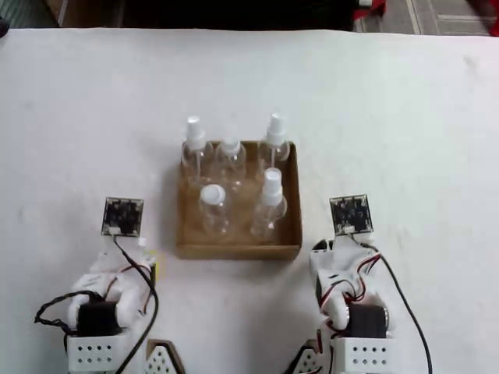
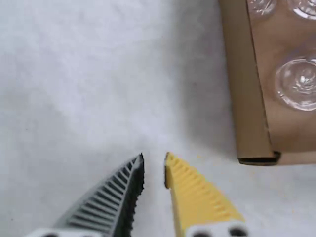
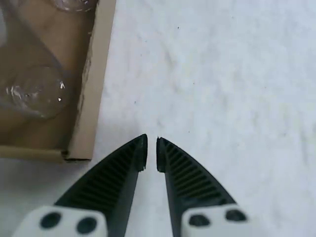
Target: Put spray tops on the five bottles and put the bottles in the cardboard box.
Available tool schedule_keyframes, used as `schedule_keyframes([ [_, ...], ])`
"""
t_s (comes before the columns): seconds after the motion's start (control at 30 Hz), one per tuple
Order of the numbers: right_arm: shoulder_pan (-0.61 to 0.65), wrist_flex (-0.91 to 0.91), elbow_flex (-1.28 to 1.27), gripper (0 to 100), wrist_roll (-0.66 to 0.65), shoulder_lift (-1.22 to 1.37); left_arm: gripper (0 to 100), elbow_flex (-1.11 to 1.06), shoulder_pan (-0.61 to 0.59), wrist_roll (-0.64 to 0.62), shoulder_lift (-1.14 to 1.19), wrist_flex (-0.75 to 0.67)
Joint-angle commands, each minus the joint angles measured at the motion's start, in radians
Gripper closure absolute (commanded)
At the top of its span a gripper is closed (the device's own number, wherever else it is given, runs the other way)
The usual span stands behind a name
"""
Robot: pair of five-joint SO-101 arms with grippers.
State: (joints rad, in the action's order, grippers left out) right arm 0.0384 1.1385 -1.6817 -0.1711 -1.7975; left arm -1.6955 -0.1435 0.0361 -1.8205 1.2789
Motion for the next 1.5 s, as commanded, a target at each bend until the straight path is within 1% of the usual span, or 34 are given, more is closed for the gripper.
schedule_keyframes([
  [0.0, -0.013, 0.05, -0.009, 98.1, 0.009, -0.001, 97, 0.003, 0.01, 0.002, -0.004, 0.006],
  [0.1, -0.012, 0.081, -0.009, 98.1, 0.009, -0.002, 98, 0.003, 0.008, 0.0, -0.004, 0.006],
  [0.6, -0.01, 0.082, -0.009, 97.8, 0.009, -0.002, 98, 0.003, 0.015, 0.002, -0.004, 0.006],
  [0.73, -0.004, 0.12, -0.009, 97.8, 0.009, -0.004, 98, 0.003, 0.015, 0.002, -0.004, 0.006],
  [1.03, -0.008, 0.133, -0.006, 97.8, 0.005, -0.004, 98, 0.003, 0.013, 0.002, -0.004, 0.006],
  [1.23, -0.008, 0.13, -0.005, 98.1, -0.158, -0.004, 98, 0.003, 0.013, 0.002, -0.004, 0.006],
  [1.47, -0.004, 0.13, -0.008, 98.1, -0.158, -0.004, 98, 0.003, 0.013, 0.002, -0.004, 0.006],
])
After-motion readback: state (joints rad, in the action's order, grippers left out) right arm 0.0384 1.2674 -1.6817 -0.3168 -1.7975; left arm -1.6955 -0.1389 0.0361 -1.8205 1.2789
